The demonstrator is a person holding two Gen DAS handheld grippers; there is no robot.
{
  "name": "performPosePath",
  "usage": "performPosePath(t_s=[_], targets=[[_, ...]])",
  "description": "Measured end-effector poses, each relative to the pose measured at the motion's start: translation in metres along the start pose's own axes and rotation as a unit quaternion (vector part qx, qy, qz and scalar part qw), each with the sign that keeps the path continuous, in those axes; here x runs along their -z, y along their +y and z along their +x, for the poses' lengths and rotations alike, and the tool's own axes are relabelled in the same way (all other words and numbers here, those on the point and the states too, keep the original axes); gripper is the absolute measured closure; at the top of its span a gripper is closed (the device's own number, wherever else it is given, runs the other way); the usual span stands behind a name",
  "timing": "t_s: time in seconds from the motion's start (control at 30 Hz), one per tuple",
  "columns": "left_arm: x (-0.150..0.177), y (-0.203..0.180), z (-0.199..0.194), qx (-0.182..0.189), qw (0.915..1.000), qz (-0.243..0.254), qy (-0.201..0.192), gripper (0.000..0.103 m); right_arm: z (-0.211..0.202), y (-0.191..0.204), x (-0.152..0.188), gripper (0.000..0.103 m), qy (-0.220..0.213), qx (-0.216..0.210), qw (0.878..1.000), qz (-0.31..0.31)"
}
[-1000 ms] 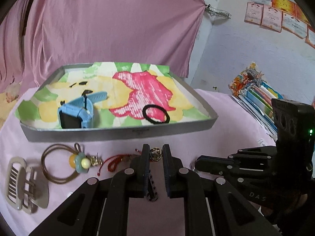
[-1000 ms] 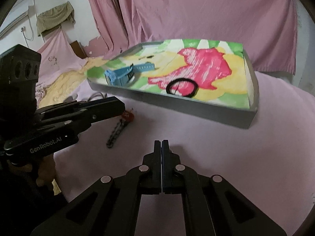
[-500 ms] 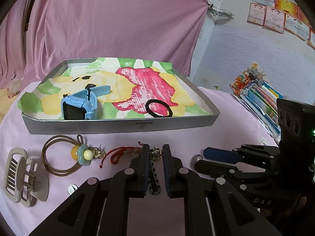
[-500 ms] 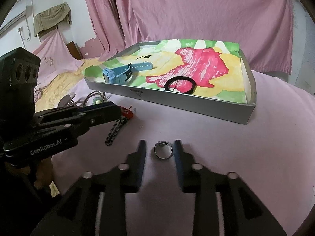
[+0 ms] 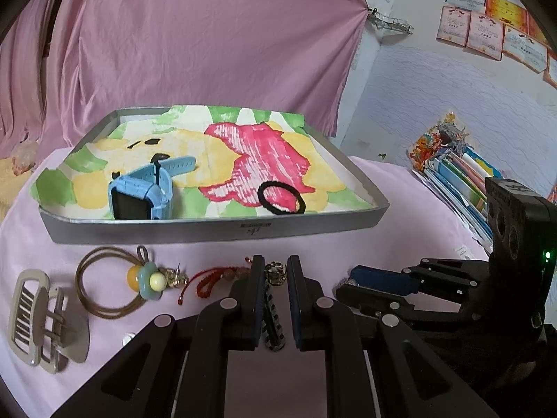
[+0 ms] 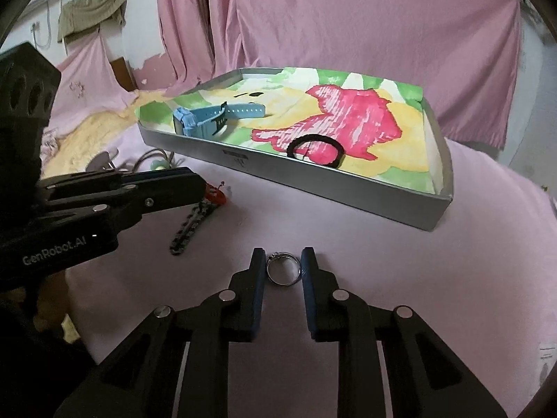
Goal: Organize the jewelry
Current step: 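Carry the charm and ring over the tray and open both tools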
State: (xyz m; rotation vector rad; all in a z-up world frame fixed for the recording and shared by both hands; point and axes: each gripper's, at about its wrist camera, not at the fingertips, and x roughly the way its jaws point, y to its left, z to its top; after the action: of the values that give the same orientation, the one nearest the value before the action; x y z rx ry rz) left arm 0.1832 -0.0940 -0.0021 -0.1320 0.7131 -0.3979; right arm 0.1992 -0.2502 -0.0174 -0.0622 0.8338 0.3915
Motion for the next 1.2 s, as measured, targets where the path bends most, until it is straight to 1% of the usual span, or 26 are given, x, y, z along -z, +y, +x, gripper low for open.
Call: performPosePath(t_s=[0.17,0.23,0.33,0.4,0.5,0.7,0.8,0.97,1.0,1.03,1.07,1.1,1.13,1.2], targets=[[-0.02,0.003,-0.001,-0.014,0.9998,0.0,-0.017,0.091,-0.01,-0.01,-0.021,0.085,-0.042,-0.013,0.999,0.014],[-0.031,0.008,0.001,-0.026,0.9993,-0.008,-0.024,0.091,-0.011,-0.014,-0.035,0.085,-0.059,-0.012,0.998,0.014],[-0.047,0.017,0.01,-0.036,0.9987,-0.028,-0.021,0.091,-0.004,-0.02,-0.056,0.085,-0.07,-0.006,0.997,0.011],[-0.054,0.022,0.019,-0.045,0.9983,-0.034,-0.011,0.091,0.006,-0.024,-0.066,0.085,-0.066,-0.01,0.998,0.017],[-0.063,0.027,0.035,-0.053,0.9977,-0.042,0.012,0.091,0.024,-0.028,-0.075,0.085,-0.047,-0.012,0.999,0.021],[-0.066,0.032,0.061,-0.063,0.9957,-0.047,0.048,0.09,0.052,-0.031,-0.08,0.085,-0.012,-0.01,1.0,0.025],[-0.065,0.035,0.068,-0.065,0.9947,-0.052,0.06,0.09,0.06,-0.034,-0.081,0.085,-0.002,-0.013,0.999,0.03],[-0.064,0.035,0.071,-0.071,0.9946,-0.048,0.058,0.09,0.065,-0.038,-0.08,0.083,0.004,-0.021,0.999,0.038],[-0.064,0.034,0.071,-0.071,0.9947,-0.046,0.059,0.089,0.064,-0.039,-0.081,0.077,0.0,-0.02,0.999,0.039],[-0.064,0.034,0.071,-0.071,0.9947,-0.045,0.058,0.087,0.063,-0.039,-0.081,0.067,-0.003,-0.017,0.999,0.04],[-0.064,0.034,0.07,-0.072,0.9948,-0.045,0.057,0.082,0.061,-0.039,-0.08,0.064,-0.006,-0.017,0.999,0.041],[-0.065,0.034,0.069,-0.073,0.9948,-0.045,0.055,0.074,0.059,-0.04,-0.08,0.063,-0.01,-0.017,0.999,0.043],[-0.066,0.034,0.068,-0.074,0.995,-0.046,0.05,0.069,0.055,-0.041,-0.079,0.063,-0.015,-0.014,0.999,0.046],[-0.066,0.033,0.06,-0.069,0.9958,-0.051,0.034,0.054,0.046,-0.043,-0.077,0.063,-0.03,-0.004,0.998,0.052]])
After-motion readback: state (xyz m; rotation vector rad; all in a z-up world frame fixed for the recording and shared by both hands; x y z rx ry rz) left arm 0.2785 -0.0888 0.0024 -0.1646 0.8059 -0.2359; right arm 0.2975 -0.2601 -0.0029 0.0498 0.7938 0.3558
